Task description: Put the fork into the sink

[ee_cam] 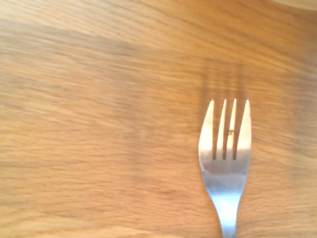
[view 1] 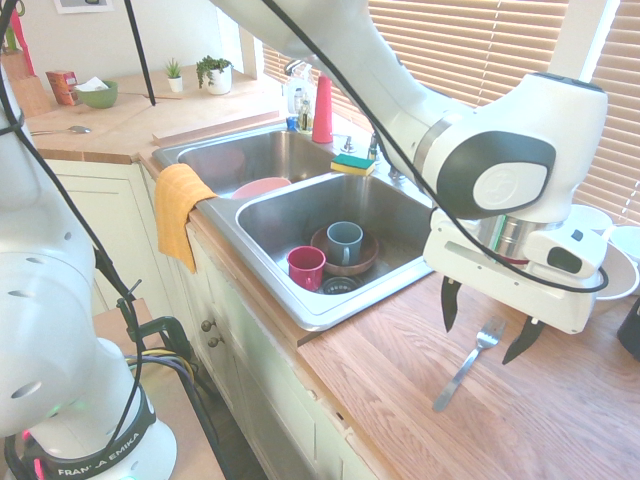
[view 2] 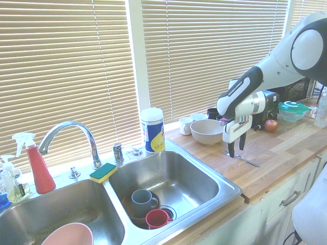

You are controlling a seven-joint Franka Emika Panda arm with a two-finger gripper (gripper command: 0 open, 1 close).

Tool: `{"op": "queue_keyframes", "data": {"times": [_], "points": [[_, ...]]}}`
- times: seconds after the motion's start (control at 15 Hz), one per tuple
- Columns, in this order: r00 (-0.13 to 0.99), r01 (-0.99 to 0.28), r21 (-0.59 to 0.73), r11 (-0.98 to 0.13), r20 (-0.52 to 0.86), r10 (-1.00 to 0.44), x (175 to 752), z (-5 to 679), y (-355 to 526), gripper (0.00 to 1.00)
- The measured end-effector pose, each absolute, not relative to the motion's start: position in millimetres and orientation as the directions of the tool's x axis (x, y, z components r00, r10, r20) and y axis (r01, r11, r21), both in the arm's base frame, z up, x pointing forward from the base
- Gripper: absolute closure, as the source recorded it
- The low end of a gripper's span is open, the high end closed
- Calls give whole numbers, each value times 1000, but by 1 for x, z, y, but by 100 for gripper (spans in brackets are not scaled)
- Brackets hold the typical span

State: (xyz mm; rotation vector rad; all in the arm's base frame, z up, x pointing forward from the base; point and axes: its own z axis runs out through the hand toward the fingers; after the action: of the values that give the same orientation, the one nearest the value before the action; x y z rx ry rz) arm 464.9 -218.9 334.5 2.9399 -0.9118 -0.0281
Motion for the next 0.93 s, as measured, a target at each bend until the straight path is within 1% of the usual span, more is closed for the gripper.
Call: {"op": "queue_keyframes", "data": {"times": [0.47, 0.93], "points": [[816, -576, 73, -814, -11, -578, 461, 317, -225, 100], [814, -579, 67, -813, -5, -580, 464, 317, -220, 100]]}}
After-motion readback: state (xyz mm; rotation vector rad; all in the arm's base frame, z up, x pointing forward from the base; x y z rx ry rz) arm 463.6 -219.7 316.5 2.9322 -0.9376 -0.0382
